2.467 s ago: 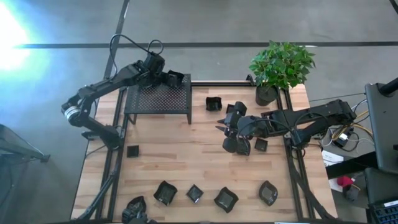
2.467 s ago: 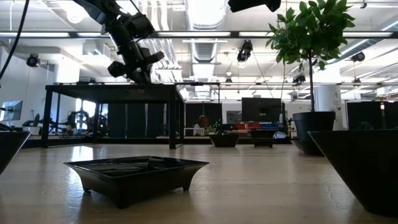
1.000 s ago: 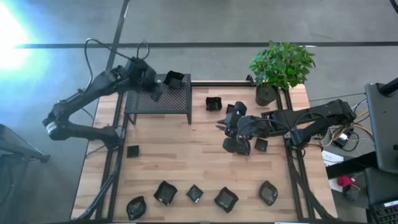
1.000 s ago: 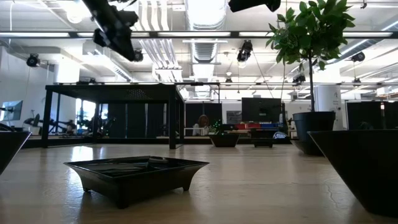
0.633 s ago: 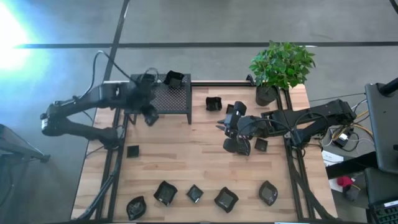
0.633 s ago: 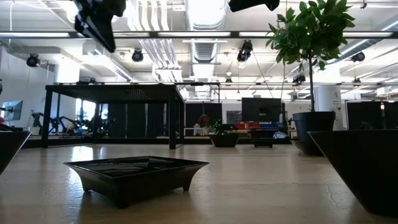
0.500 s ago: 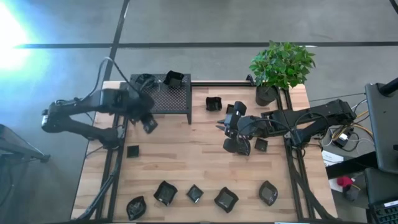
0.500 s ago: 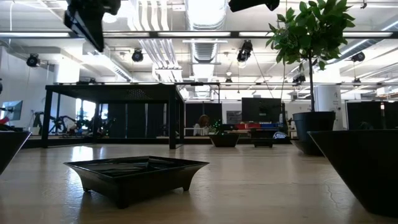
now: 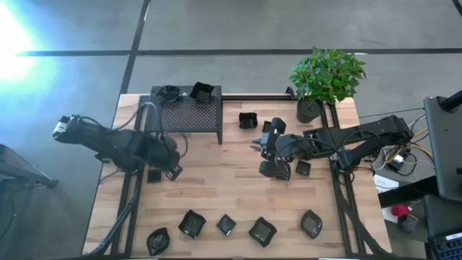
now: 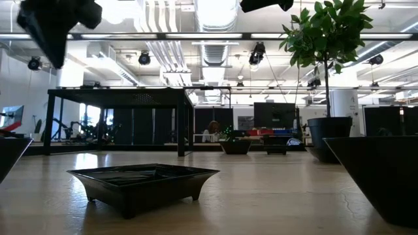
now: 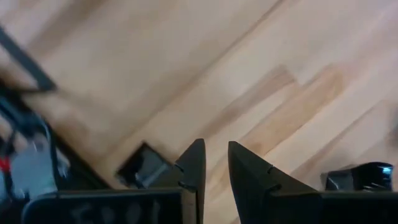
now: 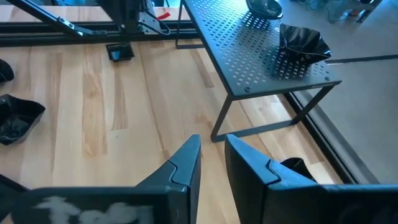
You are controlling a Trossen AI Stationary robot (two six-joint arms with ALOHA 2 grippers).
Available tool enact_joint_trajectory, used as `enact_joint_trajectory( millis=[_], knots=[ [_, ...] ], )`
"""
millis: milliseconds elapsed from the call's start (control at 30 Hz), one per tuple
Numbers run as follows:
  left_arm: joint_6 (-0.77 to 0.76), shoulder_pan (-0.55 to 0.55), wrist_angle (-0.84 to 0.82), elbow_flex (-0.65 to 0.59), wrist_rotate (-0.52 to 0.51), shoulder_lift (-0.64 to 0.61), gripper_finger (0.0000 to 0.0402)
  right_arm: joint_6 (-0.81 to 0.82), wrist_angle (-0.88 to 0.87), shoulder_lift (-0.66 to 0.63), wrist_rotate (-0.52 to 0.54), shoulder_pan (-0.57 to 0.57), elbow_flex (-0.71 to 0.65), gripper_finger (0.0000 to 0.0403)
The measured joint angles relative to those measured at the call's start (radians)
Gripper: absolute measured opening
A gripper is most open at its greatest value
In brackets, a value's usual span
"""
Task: Pick & Place Mini shaped plates
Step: Put the square plate on the shelf
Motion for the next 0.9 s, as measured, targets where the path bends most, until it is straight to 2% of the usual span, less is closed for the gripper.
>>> enact_joint_trajectory(
  millis=[333,900],
  knots=[
    [-0.274,-0.056,0.016,-0.169,0.059,0.008,0.0062,0.003,0.0,0.0,-0.001,0.0,0.0,0.0073],
    [-0.411,-0.061,0.291,-0.461,0.109,0.008,0.0062,0.003,0.0,0.0,0.0,0.0,0.0,0.0073]
  ],
)
